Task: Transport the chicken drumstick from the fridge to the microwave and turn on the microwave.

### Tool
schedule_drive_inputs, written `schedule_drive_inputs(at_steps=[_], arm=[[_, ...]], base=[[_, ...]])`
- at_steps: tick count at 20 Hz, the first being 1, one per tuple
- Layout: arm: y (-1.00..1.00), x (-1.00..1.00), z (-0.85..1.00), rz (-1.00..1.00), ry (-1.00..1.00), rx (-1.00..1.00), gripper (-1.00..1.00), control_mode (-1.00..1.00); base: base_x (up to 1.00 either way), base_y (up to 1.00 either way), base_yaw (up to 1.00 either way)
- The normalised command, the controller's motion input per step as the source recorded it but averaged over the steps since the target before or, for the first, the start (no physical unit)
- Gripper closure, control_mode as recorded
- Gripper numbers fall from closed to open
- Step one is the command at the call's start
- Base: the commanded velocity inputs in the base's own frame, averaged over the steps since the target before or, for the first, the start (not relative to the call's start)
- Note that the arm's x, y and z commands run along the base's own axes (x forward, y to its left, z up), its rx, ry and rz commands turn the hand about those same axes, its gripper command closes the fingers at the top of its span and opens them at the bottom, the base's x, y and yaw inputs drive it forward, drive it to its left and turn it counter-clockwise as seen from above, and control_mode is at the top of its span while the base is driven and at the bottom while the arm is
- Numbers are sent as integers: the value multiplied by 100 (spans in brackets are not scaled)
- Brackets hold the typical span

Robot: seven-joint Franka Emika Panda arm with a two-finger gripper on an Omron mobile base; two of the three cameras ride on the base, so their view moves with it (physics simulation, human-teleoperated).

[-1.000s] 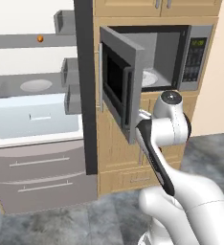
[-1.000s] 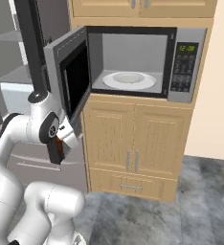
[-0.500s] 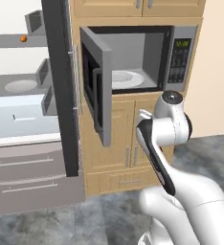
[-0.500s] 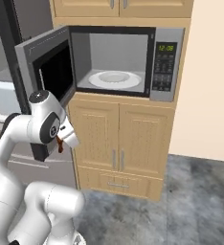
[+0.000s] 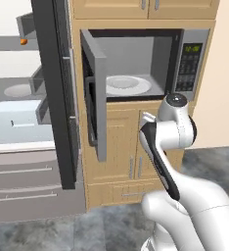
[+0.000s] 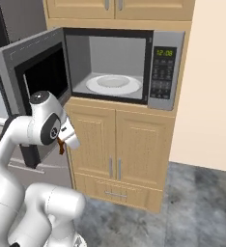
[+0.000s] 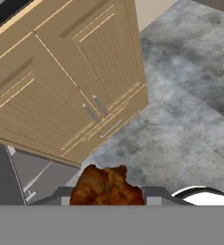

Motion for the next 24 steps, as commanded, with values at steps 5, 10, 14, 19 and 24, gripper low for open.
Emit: schedule_drive_inputs(at_steps=[5, 10, 14, 19, 24], arm=[[0, 0, 0, 0, 0, 0, 100, 100], [0, 0, 0, 0, 0, 0, 100, 100], [0, 0, 0, 0, 0, 0, 100, 100], [0, 0, 0, 0, 0, 0, 100, 100], [0, 0, 0, 0, 0, 0, 100, 100]], base=[[44, -43, 15], [44, -42, 16], [46, -40, 17], [41, -37, 18], [37, -32, 18]])
